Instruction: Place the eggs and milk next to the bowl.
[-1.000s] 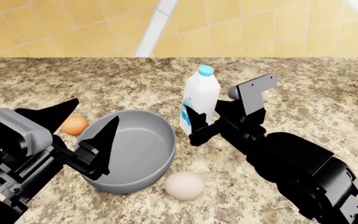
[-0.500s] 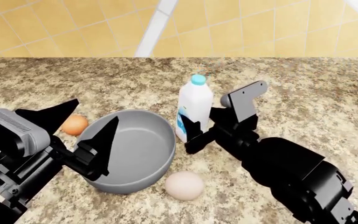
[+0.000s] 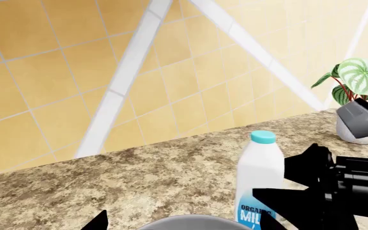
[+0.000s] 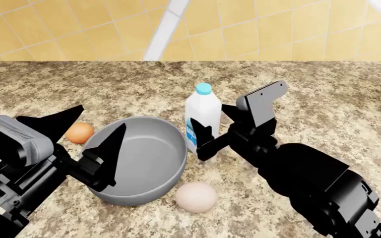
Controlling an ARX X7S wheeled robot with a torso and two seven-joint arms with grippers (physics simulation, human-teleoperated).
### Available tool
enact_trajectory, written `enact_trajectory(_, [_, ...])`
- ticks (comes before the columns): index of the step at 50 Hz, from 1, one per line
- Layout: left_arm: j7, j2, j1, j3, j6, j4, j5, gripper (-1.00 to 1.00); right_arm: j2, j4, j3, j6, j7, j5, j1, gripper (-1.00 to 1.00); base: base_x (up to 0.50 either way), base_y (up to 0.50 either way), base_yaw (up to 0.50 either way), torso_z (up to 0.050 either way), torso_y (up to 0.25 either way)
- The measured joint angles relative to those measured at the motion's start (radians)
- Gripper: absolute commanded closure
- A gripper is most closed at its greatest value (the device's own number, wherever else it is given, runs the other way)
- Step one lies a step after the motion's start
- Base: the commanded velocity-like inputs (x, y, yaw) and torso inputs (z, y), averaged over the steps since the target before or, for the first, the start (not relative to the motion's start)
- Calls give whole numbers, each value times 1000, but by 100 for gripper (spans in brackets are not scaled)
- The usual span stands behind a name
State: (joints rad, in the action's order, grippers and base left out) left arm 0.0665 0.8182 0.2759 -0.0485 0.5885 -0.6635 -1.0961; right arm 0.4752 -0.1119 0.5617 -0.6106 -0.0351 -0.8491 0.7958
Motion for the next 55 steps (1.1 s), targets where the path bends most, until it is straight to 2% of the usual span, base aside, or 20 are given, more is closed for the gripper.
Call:
enact_trajectory(21, [0,4,-7,0,-4,-7,2,-100,36,-130,-15,-43,-70,-34,-17,-100,0,0,0,0,0])
enact_trajectory(55, [-6,35,-85,-77,-39,-73,-62,-100,158,-479,-85,-172,-343,-169,-109,-100,0,0,0,0,0])
